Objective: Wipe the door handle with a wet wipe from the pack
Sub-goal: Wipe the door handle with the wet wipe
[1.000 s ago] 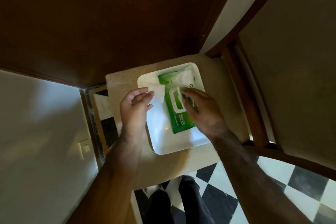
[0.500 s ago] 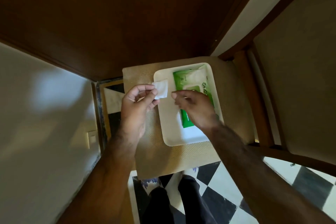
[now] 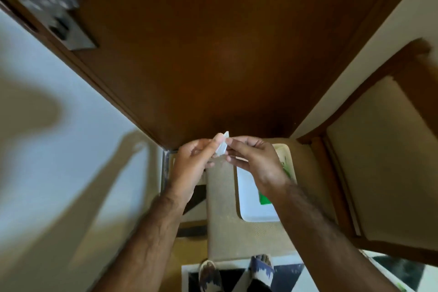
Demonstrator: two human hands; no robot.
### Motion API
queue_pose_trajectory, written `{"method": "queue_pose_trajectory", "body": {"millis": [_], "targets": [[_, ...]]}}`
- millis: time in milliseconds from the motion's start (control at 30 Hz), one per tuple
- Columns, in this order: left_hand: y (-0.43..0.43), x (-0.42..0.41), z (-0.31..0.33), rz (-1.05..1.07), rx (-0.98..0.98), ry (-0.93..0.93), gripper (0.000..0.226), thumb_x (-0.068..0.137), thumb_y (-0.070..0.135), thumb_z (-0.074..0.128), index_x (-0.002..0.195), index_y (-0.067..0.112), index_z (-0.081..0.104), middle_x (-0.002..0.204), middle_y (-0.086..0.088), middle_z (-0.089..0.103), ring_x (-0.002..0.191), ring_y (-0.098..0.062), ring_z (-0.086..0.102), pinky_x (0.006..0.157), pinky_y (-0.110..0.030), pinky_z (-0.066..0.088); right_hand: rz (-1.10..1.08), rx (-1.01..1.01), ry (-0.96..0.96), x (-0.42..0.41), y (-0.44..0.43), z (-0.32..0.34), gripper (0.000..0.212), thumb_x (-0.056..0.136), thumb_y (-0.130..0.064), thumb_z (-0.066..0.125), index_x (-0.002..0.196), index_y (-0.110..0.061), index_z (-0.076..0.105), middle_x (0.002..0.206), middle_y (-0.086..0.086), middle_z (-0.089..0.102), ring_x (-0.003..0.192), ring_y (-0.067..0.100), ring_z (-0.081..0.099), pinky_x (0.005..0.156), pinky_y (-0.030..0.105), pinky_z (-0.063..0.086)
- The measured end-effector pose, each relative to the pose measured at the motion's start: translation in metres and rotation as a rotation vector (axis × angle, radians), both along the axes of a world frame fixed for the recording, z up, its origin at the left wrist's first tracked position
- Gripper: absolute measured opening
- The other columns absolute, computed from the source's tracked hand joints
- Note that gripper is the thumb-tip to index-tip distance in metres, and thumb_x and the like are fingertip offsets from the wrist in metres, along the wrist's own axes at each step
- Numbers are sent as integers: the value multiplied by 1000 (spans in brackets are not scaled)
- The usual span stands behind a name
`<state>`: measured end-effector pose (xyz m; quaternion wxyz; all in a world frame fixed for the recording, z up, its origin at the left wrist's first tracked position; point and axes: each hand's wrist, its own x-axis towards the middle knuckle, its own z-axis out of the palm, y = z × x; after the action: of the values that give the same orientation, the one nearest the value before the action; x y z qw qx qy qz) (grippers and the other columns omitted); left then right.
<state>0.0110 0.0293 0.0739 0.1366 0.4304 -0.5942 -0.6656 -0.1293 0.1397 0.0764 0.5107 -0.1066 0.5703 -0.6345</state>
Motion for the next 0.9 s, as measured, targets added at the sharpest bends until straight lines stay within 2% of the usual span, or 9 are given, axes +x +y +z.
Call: {"method": "queue_pose_trajectory", "body": {"millis": [67, 167, 267, 333, 467, 633, 767, 900], "targets": [[-9, 7, 28, -7, -100, -15, 33, 86, 60, 73, 103, 34, 83, 102, 11, 83, 103, -6, 75, 86, -30, 60, 52, 13, 90, 5, -10, 27, 14, 102, -13, 72, 105, -5, 84, 93, 7, 84, 86, 13, 79, 82, 26, 64], [-33, 21, 72, 28, -112, -7, 10, 91, 39, 76, 91, 32, 84, 98, 7, 84, 102, -13, 76, 81, -28, 59, 129, 71, 213, 9, -28, 72, 15, 103, -14, 70, 102, -6, 83, 93, 5, 83, 90, 15, 79, 81, 25, 64], [-54, 42, 116, 19, -91, 80, 18, 86, 37, 79, 88, 19, 81, 101, -10, 79, 101, -23, 76, 78, -31, 63, 169, 124, 316, 12, -43, 116, 16, 102, -13, 66, 90, -11, 77, 91, 10, 74, 92, 24, 73, 79, 37, 59], [-62, 54, 140, -4, -35, 122, 26, 79, 39, 82, 88, 14, 79, 102, -15, 75, 98, -25, 76, 75, -32, 64, 206, 149, 345, 15, -49, 139, 15, 103, -17, 66, 91, -16, 76, 98, 14, 76, 97, 27, 75, 78, 39, 62], [-72, 76, 179, 121, 73, 164, 17, 84, 28, 85, 91, 13, 80, 112, -19, 76, 98, -27, 77, 70, -31, 64, 262, 110, 288, 31, -62, 185, 15, 106, -22, 67, 107, -12, 78, 103, 7, 81, 97, 20, 78, 69, 22, 63], [-62, 98, 205, 351, 440, 377, 30, 75, 13, 89, 102, 2, 81, 113, -22, 80, 100, -30, 80, 74, -36, 66, 204, 46, 132, 60, -78, 225, 20, 109, -13, 62, 119, -2, 74, 110, 12, 82, 99, 21, 80, 82, 33, 65], [-54, 95, 217, 580, 472, 467, 27, 83, 6, 83, 108, 0, 76, 105, -19, 83, 95, -27, 81, 71, -36, 65, 261, 12, 100, 81, -94, 242, 19, 109, -14, 61, 115, -4, 77, 102, 7, 85, 92, 16, 82, 78, 30, 64], [-65, 92, 224, 707, 512, 529, 28, 88, 1, 77, 116, 0, 70, 111, -22, 79, 109, -33, 73, 76, -40, 61, 259, 24, 113, 93, -116, 261, 17, 109, -13, 61, 116, -5, 75, 113, 12, 82, 102, 21, 80, 85, 34, 66]]}}
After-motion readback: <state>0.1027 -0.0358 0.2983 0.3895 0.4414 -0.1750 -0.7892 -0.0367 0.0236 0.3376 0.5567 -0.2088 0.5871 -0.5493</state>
